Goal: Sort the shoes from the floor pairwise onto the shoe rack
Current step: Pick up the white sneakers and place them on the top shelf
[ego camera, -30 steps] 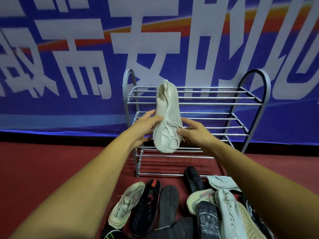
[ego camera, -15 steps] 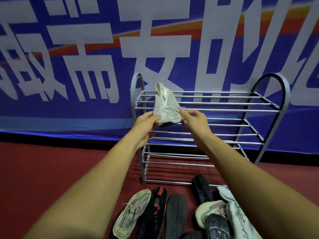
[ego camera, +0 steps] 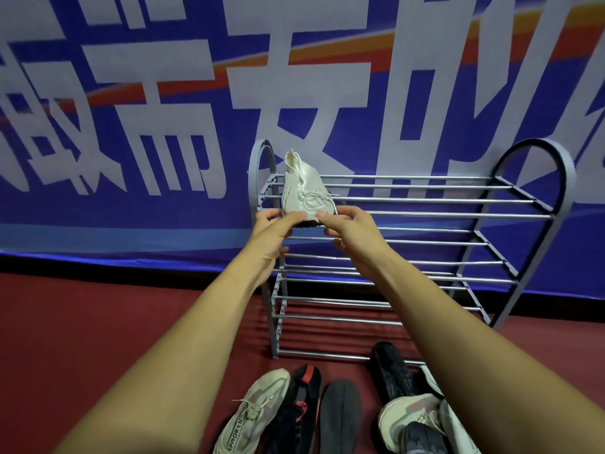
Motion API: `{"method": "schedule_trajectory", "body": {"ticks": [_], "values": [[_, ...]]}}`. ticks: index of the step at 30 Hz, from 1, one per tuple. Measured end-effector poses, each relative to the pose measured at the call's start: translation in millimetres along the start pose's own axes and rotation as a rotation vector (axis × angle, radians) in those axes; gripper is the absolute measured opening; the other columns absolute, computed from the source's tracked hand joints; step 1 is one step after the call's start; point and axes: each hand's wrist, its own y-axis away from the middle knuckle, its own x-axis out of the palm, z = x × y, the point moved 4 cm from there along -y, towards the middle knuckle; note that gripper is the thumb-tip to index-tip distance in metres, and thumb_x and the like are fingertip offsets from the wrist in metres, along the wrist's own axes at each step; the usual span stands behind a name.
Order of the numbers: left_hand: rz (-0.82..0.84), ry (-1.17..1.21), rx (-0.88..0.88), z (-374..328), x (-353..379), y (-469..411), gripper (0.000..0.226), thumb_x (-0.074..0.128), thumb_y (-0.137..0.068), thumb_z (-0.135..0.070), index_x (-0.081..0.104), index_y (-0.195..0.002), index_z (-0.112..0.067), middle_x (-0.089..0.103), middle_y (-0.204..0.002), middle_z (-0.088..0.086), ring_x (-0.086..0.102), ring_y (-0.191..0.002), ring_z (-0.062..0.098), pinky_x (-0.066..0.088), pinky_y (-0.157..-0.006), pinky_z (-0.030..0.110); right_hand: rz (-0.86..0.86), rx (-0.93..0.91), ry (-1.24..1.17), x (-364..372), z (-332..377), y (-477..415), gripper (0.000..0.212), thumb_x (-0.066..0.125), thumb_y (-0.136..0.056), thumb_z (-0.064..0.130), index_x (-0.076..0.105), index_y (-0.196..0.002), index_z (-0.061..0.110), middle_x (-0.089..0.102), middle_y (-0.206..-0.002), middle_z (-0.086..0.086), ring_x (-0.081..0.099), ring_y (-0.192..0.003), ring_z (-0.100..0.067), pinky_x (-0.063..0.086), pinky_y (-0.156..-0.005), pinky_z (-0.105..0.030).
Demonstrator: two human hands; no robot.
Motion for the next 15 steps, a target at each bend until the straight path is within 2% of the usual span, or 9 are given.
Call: {"method": "schedule_trajectory", "body": {"ticks": [3, 5, 7, 9, 12, 13, 15], "values": [[0.014, -0.034, -0.003, 3.1, -4.0, -4.8, 0.084, 0.08, -0.063, -0.051, 0.047, -0.136, -0.028, 0.064, -0.123, -0.001, 0.061, -0.109, 0.016, 0.043, -0.07, 0.029, 0.001, -0.048, 0.017, 8.7, -3.4, -1.9, 0.038, 0.068, -0.093, 0.033, 0.058, -0.126, 0.016, 0.068, -0.106, 0.001, 0.06, -0.079, -0.009, 0.045, -0.069, -0.025], [0.013, -0.083, 0.025, 3.7, -6.6, -8.7, 0.074, 0.079, -0.074, -0.045, 0.048, -0.139, -0.031, 0.066, -0.121, -0.002, 0.062, -0.105, 0.015, 0.043, -0.07, 0.029, 0.028, -0.075, 0.041, 13.9, -6.4, -2.1, 0.023, 0.062, -0.097, 0.035, 0.063, -0.119, 0.027, 0.068, -0.104, 0.007, 0.058, -0.078, -0.007, 0.045, -0.067, -0.022], [-0.011, -0.104, 0.055, 1.4, -9.2, -12.4, 0.059, 0.074, -0.083, -0.038, 0.052, -0.137, -0.028, 0.068, -0.113, -0.005, 0.061, -0.099, 0.014, 0.043, -0.07, 0.028, 0.013, -0.105, 0.053, 16.9, -7.0, -5.5, 0.014, 0.063, -0.096, 0.035, 0.064, -0.11, 0.031, 0.067, -0.097, 0.007, 0.056, -0.076, -0.007, 0.044, -0.064, -0.018], [-0.027, -0.094, 0.083, -3.6, -9.1, -14.8, 0.042, 0.069, -0.088, -0.032, 0.06, -0.128, -0.025, 0.069, -0.101, -0.007, 0.058, -0.092, 0.014, 0.042, -0.068, 0.027, -0.047, -0.119, 0.073, 19.7, -4.9, -12.4, 0.015, 0.068, -0.093, 0.035, 0.066, -0.105, 0.027, 0.064, -0.09, -0.002, 0.058, -0.078, -0.012, 0.046, -0.065, -0.02], [-0.071, -0.082, 0.109, -7.4, -10.4, -19.5, 0.035, 0.065, -0.09, -0.026, 0.063, -0.125, -0.022, 0.068, -0.091, -0.014, 0.061, -0.088, 0.007, 0.041, -0.066, 0.025, -0.111, -0.116, 0.126, 28.1, -2.9, -20.6, 0.037, 0.072, -0.087, 0.04, 0.066, -0.117, 0.02, 0.071, -0.092, -0.001, 0.067, -0.088, -0.016, 0.053, -0.079, -0.029], [-0.087, -0.074, 0.108, -6.6, -12.4, -21.2, 0.036, 0.065, -0.09, -0.028, 0.063, -0.125, -0.022, 0.067, -0.092, -0.015, 0.06, -0.088, 0.006, 0.041, -0.066, 0.025, -0.111, -0.11, 0.134, 31.1, -4.0, -22.6, 0.037, 0.072, -0.087, 0.041, 0.066, -0.117, 0.02, 0.071, -0.09, 0.002, 0.067, -0.089, -0.016, 0.053, -0.082, -0.031], [-0.114, -0.044, 0.094, -4.9, -16.9, -24.0, 0.039, 0.066, -0.089, -0.034, 0.062, -0.126, -0.022, 0.068, -0.098, -0.014, 0.059, -0.088, 0.006, 0.041, -0.066, 0.025, -0.07, -0.103, 0.124, 37.2, -5.6, -24.1, 0.015, 0.069, -0.09, 0.037, 0.067, -0.102, 0.028, 0.067, -0.087, 0.005, 0.064, -0.084, -0.014, 0.05, -0.079, -0.031]]}}
